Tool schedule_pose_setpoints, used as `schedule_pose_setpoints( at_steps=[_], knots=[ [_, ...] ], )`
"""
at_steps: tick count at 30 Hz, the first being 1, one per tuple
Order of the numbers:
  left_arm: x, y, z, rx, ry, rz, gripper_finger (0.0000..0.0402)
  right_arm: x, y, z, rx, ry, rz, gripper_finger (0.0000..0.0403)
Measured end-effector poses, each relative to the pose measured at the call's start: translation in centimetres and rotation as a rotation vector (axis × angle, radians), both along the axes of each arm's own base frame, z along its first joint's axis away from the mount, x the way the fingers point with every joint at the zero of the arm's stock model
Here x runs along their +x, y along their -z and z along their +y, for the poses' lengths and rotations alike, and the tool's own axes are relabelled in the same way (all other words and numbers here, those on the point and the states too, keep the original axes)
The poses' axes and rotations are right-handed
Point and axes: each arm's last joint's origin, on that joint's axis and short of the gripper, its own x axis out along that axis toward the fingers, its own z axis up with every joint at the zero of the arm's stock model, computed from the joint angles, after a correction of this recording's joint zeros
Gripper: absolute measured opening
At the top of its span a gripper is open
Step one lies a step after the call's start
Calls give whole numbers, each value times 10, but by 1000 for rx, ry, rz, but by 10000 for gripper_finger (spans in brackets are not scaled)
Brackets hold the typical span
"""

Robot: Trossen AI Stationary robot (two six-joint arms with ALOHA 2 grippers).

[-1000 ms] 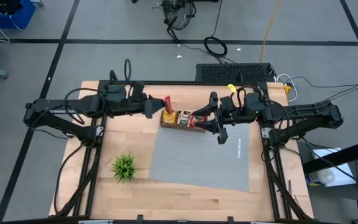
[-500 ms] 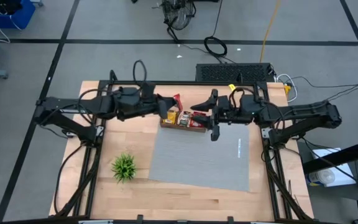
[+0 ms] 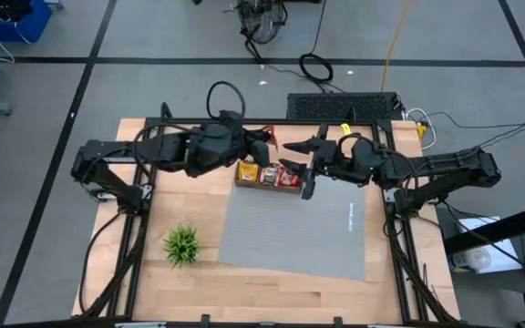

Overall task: Pick & Place Tea
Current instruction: Put the red tea bag into the right section of the wooden organizer

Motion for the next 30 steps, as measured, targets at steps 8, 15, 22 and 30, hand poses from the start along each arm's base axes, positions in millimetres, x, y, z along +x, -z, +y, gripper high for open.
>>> schedule_pose_setpoints(
  at_steps=[8, 15, 22, 30],
  knots=[
    [22, 3, -4, -13, -47, -12, 17, -1, -1, -1, -49, 57, 7, 172],
    [24, 0, -11, -21, -50, -32, 17, -1, 2, -3, -46, 131, 37, 172],
    [23, 0, -15, -14, -42, -29, 17, -1, 2, -2, -37, 127, 36, 153],
    [23, 0, -20, -6, -27, -23, 17, -1, 1, -2, -37, 123, 28, 46]
  ],
)
